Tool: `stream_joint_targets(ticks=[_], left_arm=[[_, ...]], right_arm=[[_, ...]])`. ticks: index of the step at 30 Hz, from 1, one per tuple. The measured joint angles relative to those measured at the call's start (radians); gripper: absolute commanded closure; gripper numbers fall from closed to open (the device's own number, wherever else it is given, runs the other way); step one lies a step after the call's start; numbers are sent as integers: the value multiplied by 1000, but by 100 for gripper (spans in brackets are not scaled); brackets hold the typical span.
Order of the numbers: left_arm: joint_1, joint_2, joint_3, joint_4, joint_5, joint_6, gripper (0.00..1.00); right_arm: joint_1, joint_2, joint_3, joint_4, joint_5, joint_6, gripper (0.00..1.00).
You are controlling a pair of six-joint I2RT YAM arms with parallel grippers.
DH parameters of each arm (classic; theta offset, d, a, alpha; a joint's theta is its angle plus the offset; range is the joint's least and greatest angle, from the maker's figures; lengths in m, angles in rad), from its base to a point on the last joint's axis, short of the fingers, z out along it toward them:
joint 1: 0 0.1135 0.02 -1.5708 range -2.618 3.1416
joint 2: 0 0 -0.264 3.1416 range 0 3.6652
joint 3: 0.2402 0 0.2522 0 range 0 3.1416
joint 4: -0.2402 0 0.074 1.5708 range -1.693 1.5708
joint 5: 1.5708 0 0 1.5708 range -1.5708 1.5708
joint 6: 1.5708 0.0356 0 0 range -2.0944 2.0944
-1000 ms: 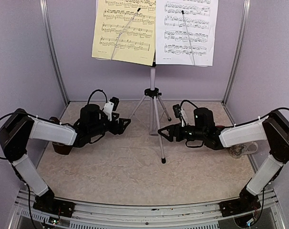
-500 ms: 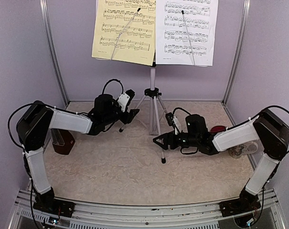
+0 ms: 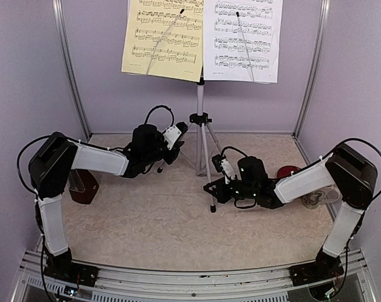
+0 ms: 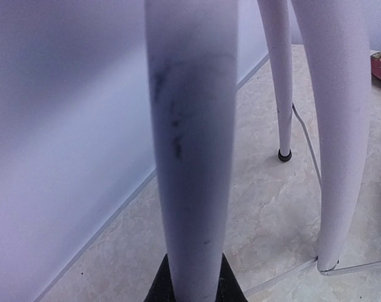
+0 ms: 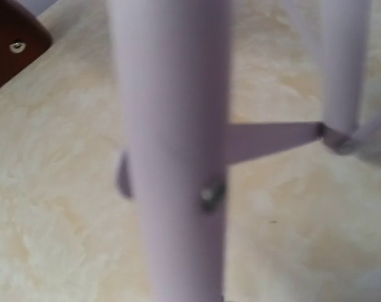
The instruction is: Set up the instrument practice props
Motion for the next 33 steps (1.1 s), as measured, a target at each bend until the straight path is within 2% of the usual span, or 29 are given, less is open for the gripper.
stream_joint_targets(ticks=[2, 16, 30, 33], left_arm=[[3, 1, 0, 0, -8, 3, 100], [4, 42, 32, 39, -91, -6, 100], [47, 196, 213, 81, -201, 23, 100], [56, 207, 228, 77, -196, 23, 92]], right_arm=[[-8, -2, 3, -4, 10, -13, 100], [-126, 21, 44, -32, -20, -157, 100], [-204, 225, 312, -96, -54, -229, 100], [-210, 246, 343, -102, -61, -235, 100]])
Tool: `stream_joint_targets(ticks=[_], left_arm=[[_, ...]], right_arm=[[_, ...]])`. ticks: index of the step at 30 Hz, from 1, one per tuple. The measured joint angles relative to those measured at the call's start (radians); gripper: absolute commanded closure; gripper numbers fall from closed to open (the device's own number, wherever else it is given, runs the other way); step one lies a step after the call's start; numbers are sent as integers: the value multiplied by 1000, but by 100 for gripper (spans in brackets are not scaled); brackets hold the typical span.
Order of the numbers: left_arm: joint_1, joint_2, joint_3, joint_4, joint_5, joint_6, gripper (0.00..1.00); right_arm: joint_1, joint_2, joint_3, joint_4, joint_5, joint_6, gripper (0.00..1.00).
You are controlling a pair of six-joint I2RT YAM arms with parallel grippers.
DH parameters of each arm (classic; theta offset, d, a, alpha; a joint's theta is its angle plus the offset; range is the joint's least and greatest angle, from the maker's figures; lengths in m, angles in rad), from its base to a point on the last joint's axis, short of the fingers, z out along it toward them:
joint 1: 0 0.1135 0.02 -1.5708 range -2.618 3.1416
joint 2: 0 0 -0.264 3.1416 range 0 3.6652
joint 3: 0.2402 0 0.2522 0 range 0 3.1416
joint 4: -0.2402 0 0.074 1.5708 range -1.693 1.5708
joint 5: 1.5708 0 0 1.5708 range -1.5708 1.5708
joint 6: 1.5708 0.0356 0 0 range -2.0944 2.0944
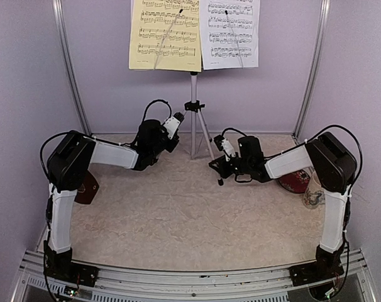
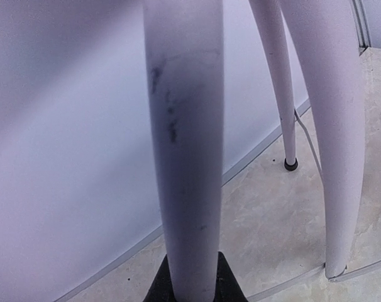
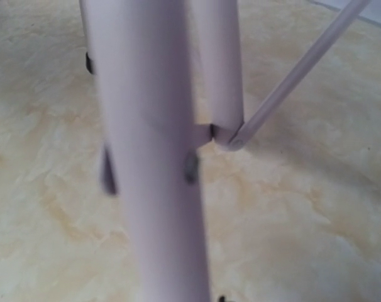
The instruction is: Set up the instrument practice props
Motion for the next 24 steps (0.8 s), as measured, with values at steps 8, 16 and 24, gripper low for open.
stream_joint_targets(ticks=[8, 16, 24], left_arm=[[5, -32, -72, 26, 22, 16, 56], [-9, -97, -173, 8, -37, -47, 25], [-43, -323, -350, -46, -70, -243, 1]], right_arm=[[-12, 7, 14, -11, -40, -1, 91], [-36, 7, 18, -39, -29, 80, 36], [-39, -38, -12, -45, -14, 122, 7]])
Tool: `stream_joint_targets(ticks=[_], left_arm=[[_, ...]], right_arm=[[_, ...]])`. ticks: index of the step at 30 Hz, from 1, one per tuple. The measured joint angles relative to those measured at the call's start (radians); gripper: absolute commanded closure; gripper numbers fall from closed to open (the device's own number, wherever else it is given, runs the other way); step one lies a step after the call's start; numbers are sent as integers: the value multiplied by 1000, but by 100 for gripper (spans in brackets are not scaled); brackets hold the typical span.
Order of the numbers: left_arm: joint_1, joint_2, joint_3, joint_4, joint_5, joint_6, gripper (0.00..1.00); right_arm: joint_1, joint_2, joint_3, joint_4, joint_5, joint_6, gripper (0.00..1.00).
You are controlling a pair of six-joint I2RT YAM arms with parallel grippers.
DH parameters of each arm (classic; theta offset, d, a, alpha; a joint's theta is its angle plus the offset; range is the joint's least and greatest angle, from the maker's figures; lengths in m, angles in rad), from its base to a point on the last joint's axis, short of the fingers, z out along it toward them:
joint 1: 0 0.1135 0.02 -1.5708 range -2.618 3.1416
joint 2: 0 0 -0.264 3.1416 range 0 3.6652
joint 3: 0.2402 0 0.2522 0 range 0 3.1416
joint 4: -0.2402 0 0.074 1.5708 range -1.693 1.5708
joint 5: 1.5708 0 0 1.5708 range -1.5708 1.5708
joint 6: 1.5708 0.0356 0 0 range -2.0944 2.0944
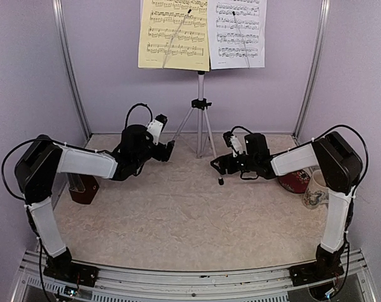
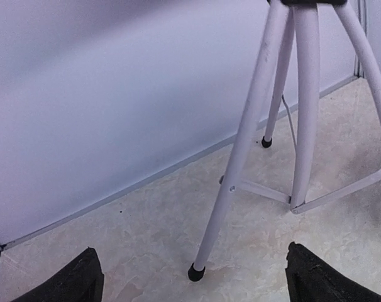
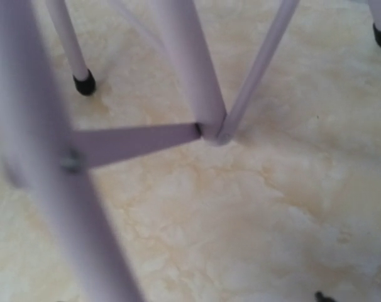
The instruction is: Set up the instrument practice props
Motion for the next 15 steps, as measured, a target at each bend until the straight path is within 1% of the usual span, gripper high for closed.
stream_joint_targets(ticks=[4, 10, 13, 15], left_arm=[[-1, -209, -48, -143, -72, -171, 1], [22, -546, -42, -421, -245, -446, 1], [64, -635, -14, -585, -322, -572, 1], [109, -661, -1, -692, -356, -644, 1]], right_arm=[[1, -78, -46, 1, 0, 11, 0], [1, -210, -134, 19, -1, 31, 0], [1, -248, -165, 33, -8, 40, 0], [3, -264, -183, 40, -12, 45, 0]])
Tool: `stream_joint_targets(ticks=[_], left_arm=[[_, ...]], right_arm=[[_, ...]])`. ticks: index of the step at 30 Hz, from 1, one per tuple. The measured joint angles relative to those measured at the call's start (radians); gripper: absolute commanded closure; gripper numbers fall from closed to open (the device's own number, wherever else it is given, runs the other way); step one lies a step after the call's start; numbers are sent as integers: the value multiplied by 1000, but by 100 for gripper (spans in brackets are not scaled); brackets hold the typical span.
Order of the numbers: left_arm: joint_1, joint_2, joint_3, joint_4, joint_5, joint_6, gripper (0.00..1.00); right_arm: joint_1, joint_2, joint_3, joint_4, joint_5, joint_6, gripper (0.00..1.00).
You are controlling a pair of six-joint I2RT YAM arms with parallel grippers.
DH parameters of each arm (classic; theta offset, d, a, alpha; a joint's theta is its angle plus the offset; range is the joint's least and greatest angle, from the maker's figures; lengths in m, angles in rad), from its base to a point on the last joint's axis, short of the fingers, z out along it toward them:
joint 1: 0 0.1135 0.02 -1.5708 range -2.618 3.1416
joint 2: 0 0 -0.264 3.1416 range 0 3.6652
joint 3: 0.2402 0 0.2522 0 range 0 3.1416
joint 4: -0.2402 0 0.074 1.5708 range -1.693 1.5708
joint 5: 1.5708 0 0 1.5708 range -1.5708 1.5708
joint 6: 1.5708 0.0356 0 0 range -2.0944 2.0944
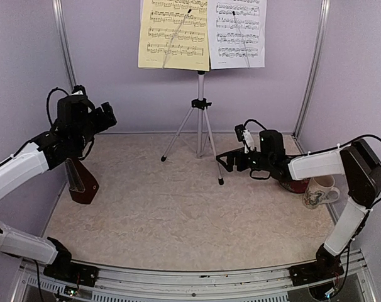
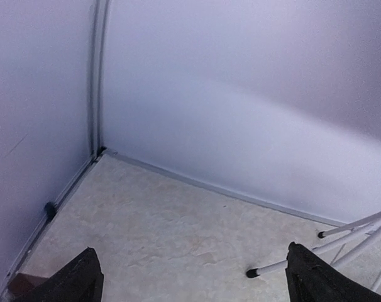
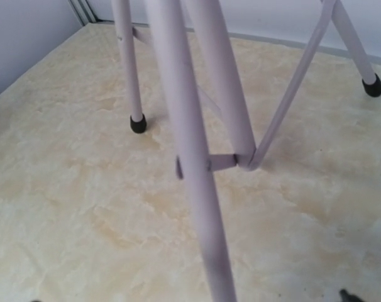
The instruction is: Set up the instrument practice props
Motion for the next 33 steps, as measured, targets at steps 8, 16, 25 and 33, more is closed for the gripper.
stream_joint_targets(ticks=[8, 16, 25, 33], left_arm=[[333, -35, -9, -298, 83, -98, 1], [463, -35, -10, -431, 178, -38, 1], [485, -34, -95, -445, 303, 80, 1], [485, -23, -132, -447, 372, 188, 9]], right_arm=[[4, -9, -24, 16, -22, 19, 0], [5, -9, -24, 51, -45, 30, 0], [5, -9, -24, 91, -58, 48, 0], [5, -8, -26, 124, -72, 65, 0]])
